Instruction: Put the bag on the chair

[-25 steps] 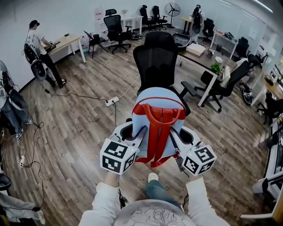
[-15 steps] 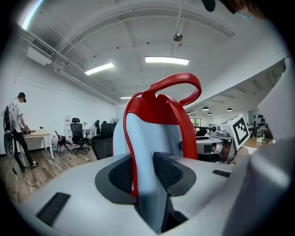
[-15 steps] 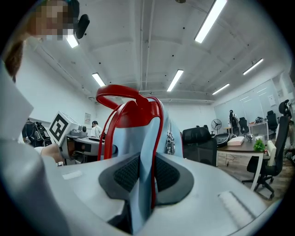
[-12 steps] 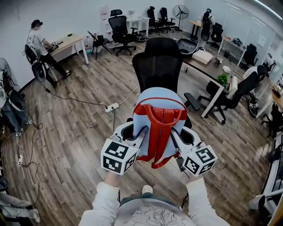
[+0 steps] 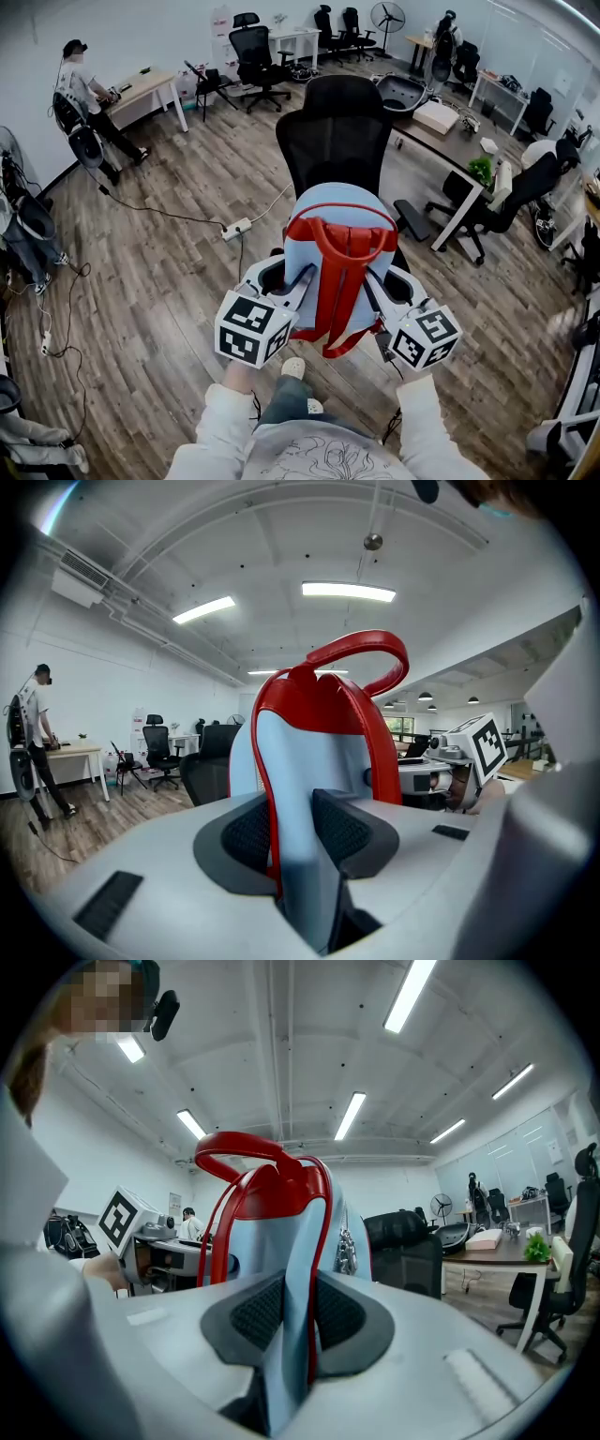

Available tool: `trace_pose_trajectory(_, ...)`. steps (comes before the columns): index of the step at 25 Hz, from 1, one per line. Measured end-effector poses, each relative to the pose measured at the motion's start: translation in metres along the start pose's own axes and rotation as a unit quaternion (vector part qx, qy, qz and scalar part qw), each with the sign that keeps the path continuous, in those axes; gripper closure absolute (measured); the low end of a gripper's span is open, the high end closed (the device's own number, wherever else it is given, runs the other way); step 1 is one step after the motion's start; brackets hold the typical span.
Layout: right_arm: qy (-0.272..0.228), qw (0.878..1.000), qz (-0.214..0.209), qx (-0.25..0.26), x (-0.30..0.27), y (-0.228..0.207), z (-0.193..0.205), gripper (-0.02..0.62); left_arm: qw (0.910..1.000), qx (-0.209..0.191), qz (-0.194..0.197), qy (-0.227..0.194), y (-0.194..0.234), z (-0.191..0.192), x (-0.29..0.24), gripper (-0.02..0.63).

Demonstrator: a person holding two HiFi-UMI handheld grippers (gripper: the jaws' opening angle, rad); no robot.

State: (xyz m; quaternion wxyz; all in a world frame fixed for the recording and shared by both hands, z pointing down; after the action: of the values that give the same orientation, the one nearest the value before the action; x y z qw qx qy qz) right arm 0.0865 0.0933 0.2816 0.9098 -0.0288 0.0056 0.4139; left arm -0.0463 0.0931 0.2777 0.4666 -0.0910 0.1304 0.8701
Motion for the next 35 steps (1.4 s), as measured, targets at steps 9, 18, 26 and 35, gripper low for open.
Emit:
trace_pose_trajectory(9,0.009,1.0,0.023,-0.003,-0.057,-0.056,0.011,0.512,0.9997,0.004,0.023,0.01,0.044,-0.011,-0.074,0.479)
trace_pose_trajectory(18,0.015,0.998,0.052,-0.007,-0.14,-0.128,0.006,0.512,0.9985,0.002,0.052,0.019,0.106,-0.045,-0.167,0.479)
trace_pose_trajectory(26,0.02,0.997,0.074,-0.014,-0.209,-0.186,0.01,0.512,0.9969,-0.002,0.073,0.029,0.159,-0.068,-0.245,0.479)
trace_pose_trajectory(35,0.042,0.994,0.098,-0.03,-0.249,-0.233,0.033,0.512,0.9939,0.005,0.097,0.051,0.189,-0.062,-0.308,0.479)
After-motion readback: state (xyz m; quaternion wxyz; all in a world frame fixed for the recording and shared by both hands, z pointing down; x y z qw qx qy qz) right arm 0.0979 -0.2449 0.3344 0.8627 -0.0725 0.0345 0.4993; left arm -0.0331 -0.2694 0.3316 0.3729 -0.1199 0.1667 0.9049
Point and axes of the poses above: the fingertips, and each gripper's own axes: x backward along the fingers, y to its left, z out of its underside, the point moved 1 cm from there along x, backward along the fingers, and after that the axes turned 7 degrees about x, right-handed, at the moved point
